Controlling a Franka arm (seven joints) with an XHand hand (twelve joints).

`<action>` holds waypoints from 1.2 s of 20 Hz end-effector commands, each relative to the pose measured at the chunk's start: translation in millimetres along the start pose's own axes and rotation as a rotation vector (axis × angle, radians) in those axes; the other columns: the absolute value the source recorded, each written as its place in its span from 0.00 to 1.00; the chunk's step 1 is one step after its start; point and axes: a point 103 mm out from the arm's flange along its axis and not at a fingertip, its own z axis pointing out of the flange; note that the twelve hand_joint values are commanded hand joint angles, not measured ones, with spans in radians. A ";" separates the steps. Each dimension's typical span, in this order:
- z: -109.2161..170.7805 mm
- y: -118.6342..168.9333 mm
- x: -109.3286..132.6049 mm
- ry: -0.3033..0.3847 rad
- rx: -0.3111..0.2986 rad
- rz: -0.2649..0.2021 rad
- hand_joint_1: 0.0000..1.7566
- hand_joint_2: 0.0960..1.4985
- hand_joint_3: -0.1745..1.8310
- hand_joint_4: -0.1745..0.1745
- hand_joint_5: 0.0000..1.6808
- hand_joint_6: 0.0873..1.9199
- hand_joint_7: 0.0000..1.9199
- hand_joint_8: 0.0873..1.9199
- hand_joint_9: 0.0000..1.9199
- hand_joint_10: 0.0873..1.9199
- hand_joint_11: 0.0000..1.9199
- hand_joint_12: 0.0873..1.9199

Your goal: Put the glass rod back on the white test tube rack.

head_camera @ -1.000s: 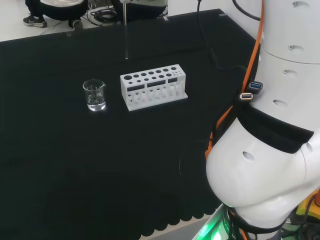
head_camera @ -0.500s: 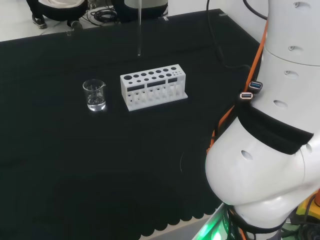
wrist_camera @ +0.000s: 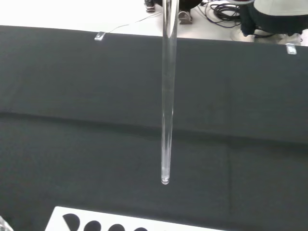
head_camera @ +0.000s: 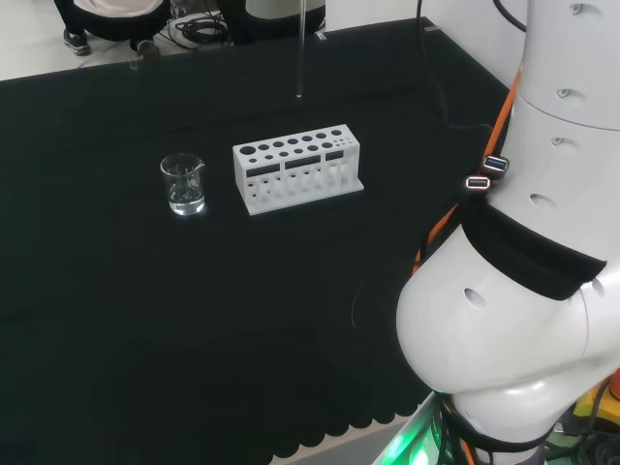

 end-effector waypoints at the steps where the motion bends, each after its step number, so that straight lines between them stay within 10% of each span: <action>1: -0.8 -7.6 -23.2 0.003 -0.004 0.029 0.68 0.72 0.00 0.00 0.72 0.33 0.90 0.24 0.97 0.20 0.93 0.44; 24: 12.4 -34.5 -83.1 0.012 0.020 0.092 0.68 0.71 0.00 0.00 0.72 0.32 0.90 0.24 0.97 0.20 0.93 0.44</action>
